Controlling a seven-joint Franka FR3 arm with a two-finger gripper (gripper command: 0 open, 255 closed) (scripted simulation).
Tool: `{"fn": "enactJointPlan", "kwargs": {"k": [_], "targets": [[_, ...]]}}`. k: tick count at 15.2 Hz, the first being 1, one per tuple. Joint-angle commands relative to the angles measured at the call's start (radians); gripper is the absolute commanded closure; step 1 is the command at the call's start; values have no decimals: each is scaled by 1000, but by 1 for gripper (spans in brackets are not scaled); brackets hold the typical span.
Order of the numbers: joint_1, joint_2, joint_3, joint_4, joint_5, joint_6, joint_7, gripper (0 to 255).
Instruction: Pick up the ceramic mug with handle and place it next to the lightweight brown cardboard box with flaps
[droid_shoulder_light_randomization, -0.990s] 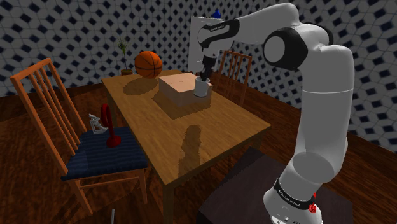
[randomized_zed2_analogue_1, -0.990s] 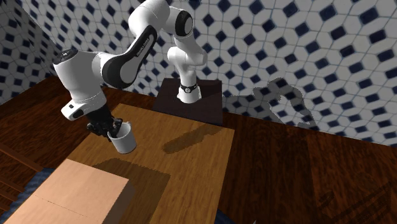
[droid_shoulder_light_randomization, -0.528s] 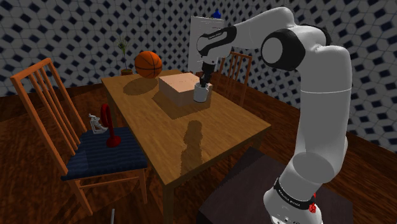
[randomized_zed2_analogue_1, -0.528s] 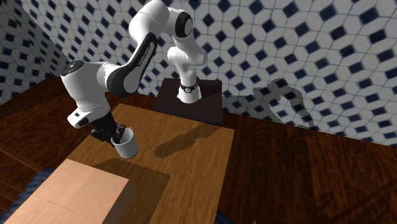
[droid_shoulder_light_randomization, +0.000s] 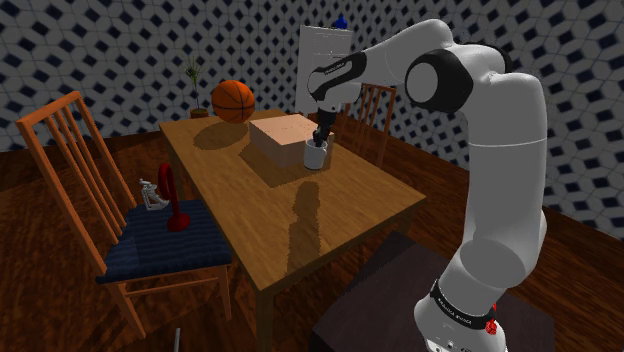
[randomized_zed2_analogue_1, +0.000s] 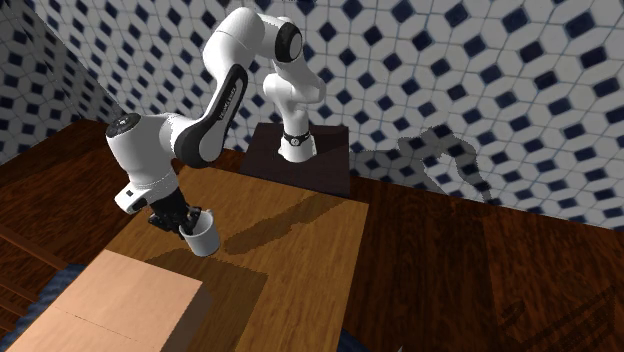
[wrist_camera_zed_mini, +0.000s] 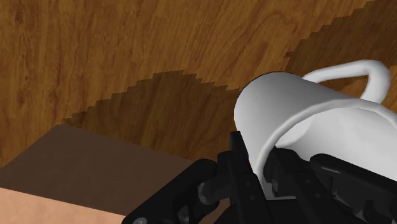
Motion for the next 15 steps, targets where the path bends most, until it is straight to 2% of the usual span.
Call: {"fn": "enactJointPlan", "kwargs": {"k": [1, 6, 13, 14, 15], "targets": [[-1, 14, 3, -12, 7, 27, -5, 255], [-4, 43, 10, -36, 21, 77, -18, 255], [-4, 43, 10, -36, 21, 77, -18, 255], [-4, 43, 10, -36, 21, 77, -18, 0], [-4, 43, 10, -36, 21, 77, -18, 0]]}}
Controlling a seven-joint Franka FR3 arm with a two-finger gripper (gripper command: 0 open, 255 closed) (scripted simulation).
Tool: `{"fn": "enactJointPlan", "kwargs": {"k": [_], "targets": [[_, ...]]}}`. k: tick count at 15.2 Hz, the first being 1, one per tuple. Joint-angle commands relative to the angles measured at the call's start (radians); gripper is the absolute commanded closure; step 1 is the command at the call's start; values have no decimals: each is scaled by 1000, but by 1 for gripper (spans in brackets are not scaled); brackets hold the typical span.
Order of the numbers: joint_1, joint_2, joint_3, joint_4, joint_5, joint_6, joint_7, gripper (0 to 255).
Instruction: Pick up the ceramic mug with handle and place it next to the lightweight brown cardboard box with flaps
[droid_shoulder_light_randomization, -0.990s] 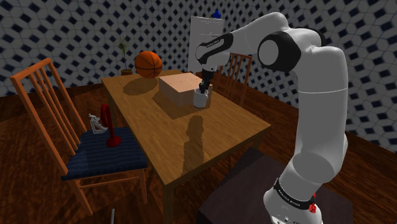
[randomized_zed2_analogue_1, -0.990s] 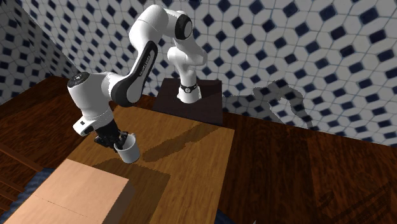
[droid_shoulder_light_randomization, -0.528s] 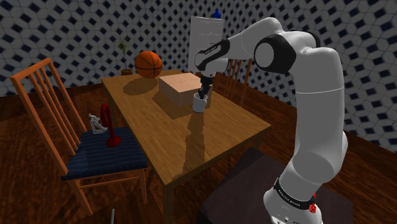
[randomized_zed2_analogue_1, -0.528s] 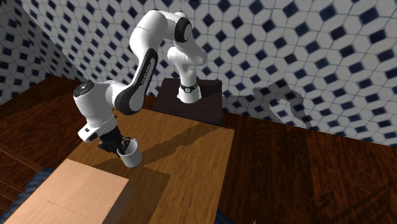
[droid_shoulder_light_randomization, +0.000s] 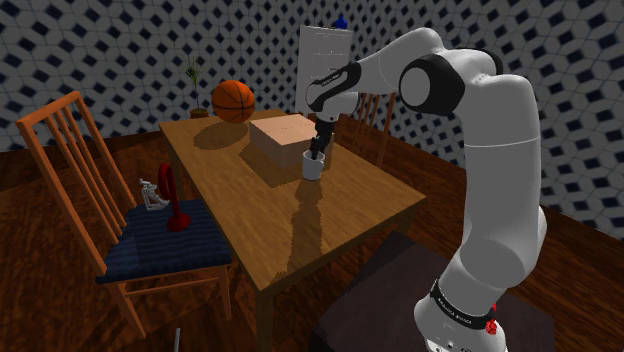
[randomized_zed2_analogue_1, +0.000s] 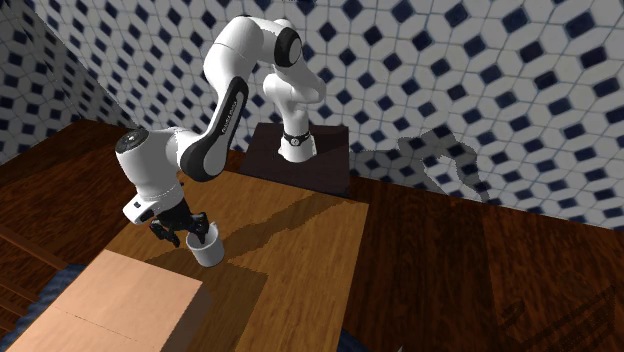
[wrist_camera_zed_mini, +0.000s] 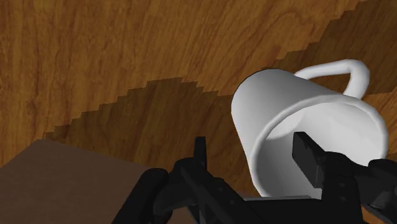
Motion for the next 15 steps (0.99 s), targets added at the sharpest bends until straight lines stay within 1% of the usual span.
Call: {"fn": "enactJointPlan", "kwargs": {"k": [1, 4, 8, 15], "targets": [[0, 0, 0, 0, 0, 0, 0, 0], [0, 0, 0, 0, 0, 0, 0, 0], [1, -57, -15, 45, -26, -100, 16, 0], [1, -57, -15, 45, -26, -100, 16, 0]]}}
